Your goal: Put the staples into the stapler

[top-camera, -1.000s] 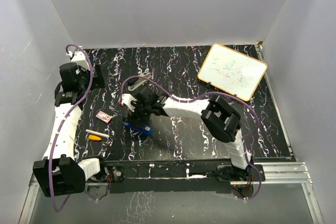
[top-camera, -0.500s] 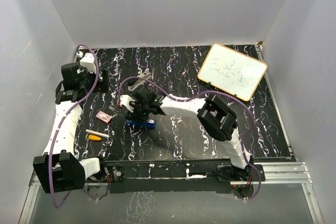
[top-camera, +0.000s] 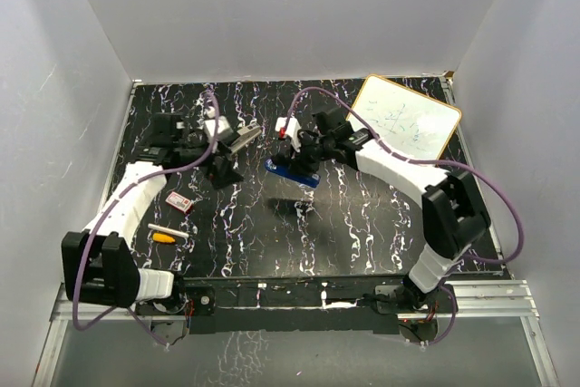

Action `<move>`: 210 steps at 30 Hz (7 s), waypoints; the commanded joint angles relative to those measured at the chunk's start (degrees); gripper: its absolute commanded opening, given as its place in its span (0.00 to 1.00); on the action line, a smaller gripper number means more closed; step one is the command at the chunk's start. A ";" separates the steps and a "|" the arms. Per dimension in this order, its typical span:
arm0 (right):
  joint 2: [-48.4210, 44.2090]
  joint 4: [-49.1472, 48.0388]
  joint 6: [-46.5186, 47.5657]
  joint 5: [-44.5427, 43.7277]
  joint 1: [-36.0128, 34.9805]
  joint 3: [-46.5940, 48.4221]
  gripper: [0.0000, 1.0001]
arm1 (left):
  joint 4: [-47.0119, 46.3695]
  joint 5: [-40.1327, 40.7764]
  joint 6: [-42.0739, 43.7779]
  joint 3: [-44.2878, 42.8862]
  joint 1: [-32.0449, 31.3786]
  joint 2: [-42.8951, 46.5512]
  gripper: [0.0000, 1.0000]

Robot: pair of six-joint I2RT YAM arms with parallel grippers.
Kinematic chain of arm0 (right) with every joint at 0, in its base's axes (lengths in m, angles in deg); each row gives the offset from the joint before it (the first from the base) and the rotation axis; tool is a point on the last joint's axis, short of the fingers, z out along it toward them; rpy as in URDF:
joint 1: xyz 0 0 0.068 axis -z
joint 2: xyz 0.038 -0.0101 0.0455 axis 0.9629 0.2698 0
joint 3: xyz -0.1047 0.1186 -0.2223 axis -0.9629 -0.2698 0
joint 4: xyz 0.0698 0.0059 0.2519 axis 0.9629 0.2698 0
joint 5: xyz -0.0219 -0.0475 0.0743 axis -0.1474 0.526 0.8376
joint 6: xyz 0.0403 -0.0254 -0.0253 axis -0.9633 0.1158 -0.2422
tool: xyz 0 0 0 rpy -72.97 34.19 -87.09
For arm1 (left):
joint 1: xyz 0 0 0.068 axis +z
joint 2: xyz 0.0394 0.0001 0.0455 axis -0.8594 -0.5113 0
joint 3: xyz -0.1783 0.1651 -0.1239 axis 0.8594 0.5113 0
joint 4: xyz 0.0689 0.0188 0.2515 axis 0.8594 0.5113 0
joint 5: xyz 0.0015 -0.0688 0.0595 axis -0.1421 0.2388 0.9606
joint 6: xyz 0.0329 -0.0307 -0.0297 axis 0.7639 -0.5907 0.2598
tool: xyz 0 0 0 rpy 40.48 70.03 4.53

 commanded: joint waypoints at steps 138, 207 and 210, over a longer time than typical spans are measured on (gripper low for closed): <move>-23.77 8.68 -6.69 -2.66 18.42 -9.93 0.82 | -32.67 30.52 -19.97 -1.39 -2.10 -26.25 0.76; 20.86 -23.77 -7.41 16.51 1.09 11.50 0.79 | -10.35 -15.30 28.31 -2.46 -5.35 -29.78 0.00; 22.96 -24.47 -9.95 17.44 1.08 13.20 0.72 | -10.33 -15.97 28.33 -2.27 -5.36 -30.05 0.00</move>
